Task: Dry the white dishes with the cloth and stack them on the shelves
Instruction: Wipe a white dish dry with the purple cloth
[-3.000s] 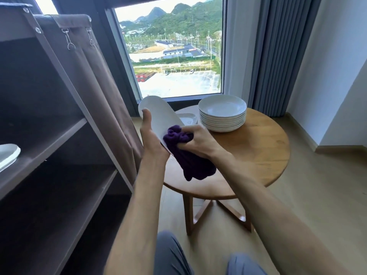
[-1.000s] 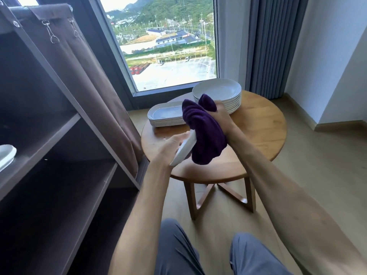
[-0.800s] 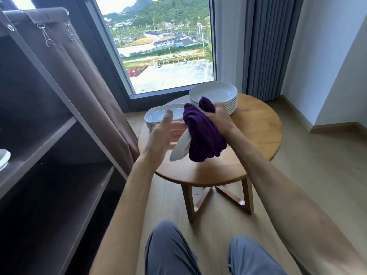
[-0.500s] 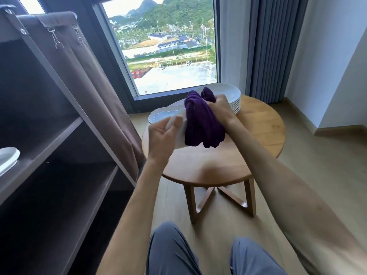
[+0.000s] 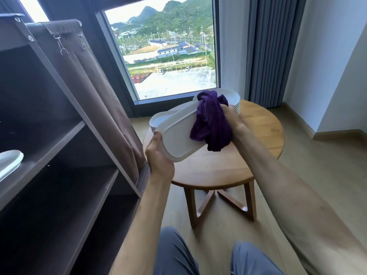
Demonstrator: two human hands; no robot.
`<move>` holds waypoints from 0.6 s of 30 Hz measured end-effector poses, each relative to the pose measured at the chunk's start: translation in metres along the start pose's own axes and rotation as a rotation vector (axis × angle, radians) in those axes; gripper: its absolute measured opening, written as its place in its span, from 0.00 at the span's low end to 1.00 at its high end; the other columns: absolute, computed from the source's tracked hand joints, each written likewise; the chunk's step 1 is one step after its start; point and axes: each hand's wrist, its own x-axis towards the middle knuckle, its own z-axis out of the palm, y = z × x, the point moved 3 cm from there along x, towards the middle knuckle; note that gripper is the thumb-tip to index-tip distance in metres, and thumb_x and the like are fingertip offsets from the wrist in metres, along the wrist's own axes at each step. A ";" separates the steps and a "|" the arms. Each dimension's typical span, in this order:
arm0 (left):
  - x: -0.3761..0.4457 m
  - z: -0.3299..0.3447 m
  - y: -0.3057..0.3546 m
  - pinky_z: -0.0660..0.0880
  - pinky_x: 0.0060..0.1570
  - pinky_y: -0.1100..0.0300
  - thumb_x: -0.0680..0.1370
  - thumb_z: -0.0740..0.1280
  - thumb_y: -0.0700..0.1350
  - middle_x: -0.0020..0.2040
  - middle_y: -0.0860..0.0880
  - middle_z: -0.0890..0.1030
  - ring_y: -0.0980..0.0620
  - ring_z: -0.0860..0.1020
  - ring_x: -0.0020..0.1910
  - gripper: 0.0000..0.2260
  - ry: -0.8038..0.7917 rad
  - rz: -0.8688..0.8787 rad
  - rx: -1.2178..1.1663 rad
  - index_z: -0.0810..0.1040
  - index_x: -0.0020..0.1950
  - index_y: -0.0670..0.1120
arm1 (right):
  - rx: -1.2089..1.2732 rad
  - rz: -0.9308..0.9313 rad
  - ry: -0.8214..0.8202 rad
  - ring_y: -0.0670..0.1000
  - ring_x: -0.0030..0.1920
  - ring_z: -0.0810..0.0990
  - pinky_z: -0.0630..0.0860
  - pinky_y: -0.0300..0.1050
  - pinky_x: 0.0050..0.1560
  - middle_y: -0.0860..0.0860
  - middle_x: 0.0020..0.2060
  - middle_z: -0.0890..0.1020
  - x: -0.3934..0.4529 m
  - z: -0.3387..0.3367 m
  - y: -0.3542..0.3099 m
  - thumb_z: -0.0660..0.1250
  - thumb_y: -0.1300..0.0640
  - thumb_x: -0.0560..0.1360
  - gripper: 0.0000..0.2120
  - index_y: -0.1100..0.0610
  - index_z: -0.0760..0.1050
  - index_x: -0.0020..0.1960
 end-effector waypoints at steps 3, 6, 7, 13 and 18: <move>0.011 -0.009 0.011 0.72 0.44 0.54 0.70 0.65 0.46 0.44 0.43 0.81 0.47 0.78 0.43 0.14 0.072 0.063 0.375 0.83 0.50 0.41 | -0.136 -0.035 -0.025 0.46 0.28 0.66 0.64 0.43 0.32 0.48 0.27 0.69 -0.002 -0.006 0.000 0.65 0.61 0.79 0.15 0.54 0.68 0.34; 0.021 0.001 0.024 0.80 0.45 0.55 0.67 0.66 0.46 0.43 0.48 0.86 0.52 0.84 0.44 0.15 -0.136 0.159 0.884 0.84 0.50 0.44 | -0.423 -0.106 -0.172 0.42 0.25 0.69 0.68 0.36 0.30 0.46 0.26 0.72 -0.008 0.005 -0.008 0.68 0.55 0.79 0.16 0.54 0.70 0.34; 0.024 0.008 0.026 0.80 0.46 0.53 0.69 0.68 0.48 0.43 0.49 0.86 0.53 0.84 0.44 0.13 -0.241 0.122 0.953 0.85 0.49 0.44 | -0.483 -0.129 -0.203 0.41 0.24 0.69 0.67 0.34 0.28 0.45 0.26 0.72 -0.009 0.011 -0.011 0.68 0.53 0.79 0.17 0.54 0.70 0.33; 0.033 0.027 0.036 0.79 0.40 0.47 0.78 0.75 0.48 0.41 0.46 0.86 0.48 0.83 0.39 0.09 -0.365 0.158 0.902 0.83 0.43 0.44 | -0.289 -0.177 -0.235 0.41 0.25 0.71 0.70 0.35 0.29 0.43 0.24 0.73 -0.012 0.028 -0.027 0.68 0.56 0.80 0.17 0.53 0.72 0.33; 0.036 0.017 0.036 0.83 0.43 0.49 0.80 0.72 0.46 0.46 0.46 0.86 0.45 0.85 0.44 0.06 -0.127 0.112 0.402 0.83 0.52 0.43 | -0.021 0.044 -0.146 0.45 0.32 0.69 0.69 0.39 0.34 0.50 0.31 0.71 -0.019 0.009 -0.017 0.58 0.61 0.83 0.15 0.54 0.68 0.38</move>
